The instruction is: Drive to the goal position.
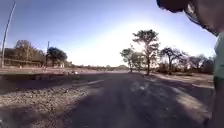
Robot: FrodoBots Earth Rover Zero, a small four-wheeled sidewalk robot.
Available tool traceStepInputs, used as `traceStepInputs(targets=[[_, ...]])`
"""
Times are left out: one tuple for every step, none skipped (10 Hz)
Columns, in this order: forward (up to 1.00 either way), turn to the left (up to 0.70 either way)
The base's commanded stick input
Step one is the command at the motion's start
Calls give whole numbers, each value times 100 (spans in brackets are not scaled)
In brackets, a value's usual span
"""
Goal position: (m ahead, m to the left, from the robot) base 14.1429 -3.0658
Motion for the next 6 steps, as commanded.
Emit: traceStepInputs(targets=[[50, 0], [50, 0], [50, 0], [50, 0], [50, 0], [50, 0]])
